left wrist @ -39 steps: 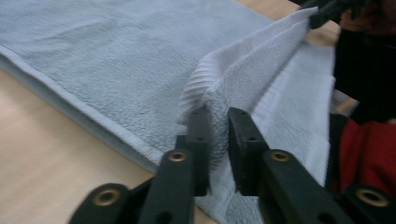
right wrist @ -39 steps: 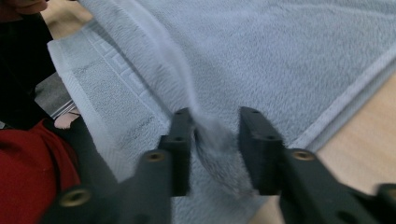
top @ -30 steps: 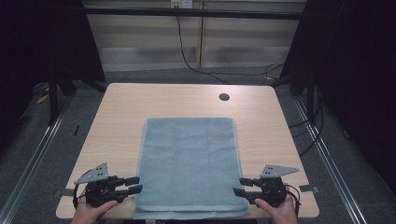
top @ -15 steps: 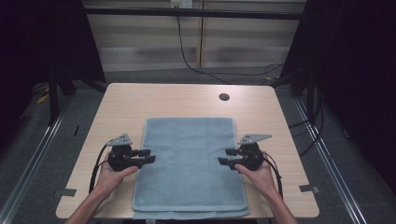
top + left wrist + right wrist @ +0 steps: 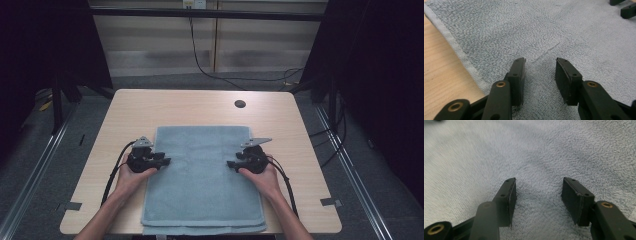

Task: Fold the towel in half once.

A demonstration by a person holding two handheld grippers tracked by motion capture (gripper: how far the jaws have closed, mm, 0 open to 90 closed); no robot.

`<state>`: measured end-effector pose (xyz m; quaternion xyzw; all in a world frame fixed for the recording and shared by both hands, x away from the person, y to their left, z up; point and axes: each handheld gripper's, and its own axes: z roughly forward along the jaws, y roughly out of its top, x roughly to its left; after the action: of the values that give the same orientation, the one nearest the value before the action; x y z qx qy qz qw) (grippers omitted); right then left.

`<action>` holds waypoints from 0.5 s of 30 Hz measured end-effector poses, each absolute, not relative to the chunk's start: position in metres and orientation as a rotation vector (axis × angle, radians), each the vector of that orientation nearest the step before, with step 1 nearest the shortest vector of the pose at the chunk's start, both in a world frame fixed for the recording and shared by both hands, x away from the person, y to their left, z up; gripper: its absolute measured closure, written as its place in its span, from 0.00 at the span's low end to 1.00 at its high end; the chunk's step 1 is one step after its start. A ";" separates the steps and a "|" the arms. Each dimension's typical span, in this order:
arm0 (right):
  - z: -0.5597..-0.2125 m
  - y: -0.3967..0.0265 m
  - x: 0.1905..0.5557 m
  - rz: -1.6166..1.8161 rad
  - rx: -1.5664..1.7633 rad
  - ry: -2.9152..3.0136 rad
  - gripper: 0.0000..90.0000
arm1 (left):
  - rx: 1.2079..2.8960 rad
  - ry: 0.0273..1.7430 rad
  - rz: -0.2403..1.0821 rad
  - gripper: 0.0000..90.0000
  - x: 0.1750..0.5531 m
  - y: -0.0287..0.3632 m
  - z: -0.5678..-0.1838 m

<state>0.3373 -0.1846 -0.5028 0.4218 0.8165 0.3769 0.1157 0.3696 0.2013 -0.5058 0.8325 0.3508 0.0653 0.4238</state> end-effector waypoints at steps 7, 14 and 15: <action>-0.502 -0.185 0.320 1.071 1.212 2.414 0.51 | 2.075 0.849 0.173 0.67 0.354 0.202 -0.508; -0.503 -0.190 0.302 1.105 1.192 2.416 0.50 | 2.097 0.814 0.146 0.67 0.338 0.200 -0.507; -0.503 -0.191 0.300 1.111 1.199 2.416 0.50 | 2.099 0.817 0.138 0.67 0.336 0.201 -0.507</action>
<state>0.3003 -0.1914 -0.5030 0.4083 0.8231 0.3784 0.1122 0.3358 0.2007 -0.5066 0.8406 0.3270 0.0552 0.4283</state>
